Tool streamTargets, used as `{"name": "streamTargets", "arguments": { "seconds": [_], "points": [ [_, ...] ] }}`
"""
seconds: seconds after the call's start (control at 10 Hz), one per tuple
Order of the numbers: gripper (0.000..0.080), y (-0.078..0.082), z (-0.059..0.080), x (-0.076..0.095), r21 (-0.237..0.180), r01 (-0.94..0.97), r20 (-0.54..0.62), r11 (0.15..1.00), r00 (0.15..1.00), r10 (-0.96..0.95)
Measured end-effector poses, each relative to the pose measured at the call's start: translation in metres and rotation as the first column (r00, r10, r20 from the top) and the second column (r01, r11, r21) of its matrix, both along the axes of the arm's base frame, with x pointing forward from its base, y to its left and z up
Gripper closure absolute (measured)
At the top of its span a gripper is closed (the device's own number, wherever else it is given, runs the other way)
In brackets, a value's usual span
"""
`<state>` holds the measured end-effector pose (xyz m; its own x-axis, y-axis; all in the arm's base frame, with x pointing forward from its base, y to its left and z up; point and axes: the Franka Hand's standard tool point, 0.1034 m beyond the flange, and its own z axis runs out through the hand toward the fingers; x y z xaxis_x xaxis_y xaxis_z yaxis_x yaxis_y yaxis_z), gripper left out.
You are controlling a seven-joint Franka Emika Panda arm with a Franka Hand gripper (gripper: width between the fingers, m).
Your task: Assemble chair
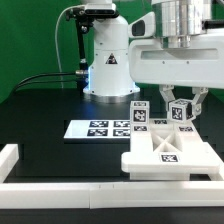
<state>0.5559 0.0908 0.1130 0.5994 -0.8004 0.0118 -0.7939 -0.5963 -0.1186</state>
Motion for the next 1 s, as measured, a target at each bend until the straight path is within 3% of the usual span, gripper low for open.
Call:
{"name": "streamTargets", "arguments": {
  "seconds": [0.2, 0.5, 0.6, 0.8, 1.0],
  "points": [
    [0.0518, 0.001, 0.000, 0.000, 0.016, 0.069, -0.005, 0.997, 0.998, -0.069],
    [0.0190, 0.001, 0.001, 0.000, 0.012, 0.002, -0.010, 1.000, 1.000, -0.002],
    [0.0190, -0.002, 0.003, 0.002, -0.002, -0.142, -0.002, 0.990, 0.990, 0.142],
    [0.0152, 0.005, 0.001, -0.002, -0.044, -0.542, -0.019, 0.840, 0.841, 0.541],
    [0.0151, 0.007, 0.001, -0.003, -0.055, -0.668, -0.023, 0.742, 0.744, 0.668]
  ]
}}
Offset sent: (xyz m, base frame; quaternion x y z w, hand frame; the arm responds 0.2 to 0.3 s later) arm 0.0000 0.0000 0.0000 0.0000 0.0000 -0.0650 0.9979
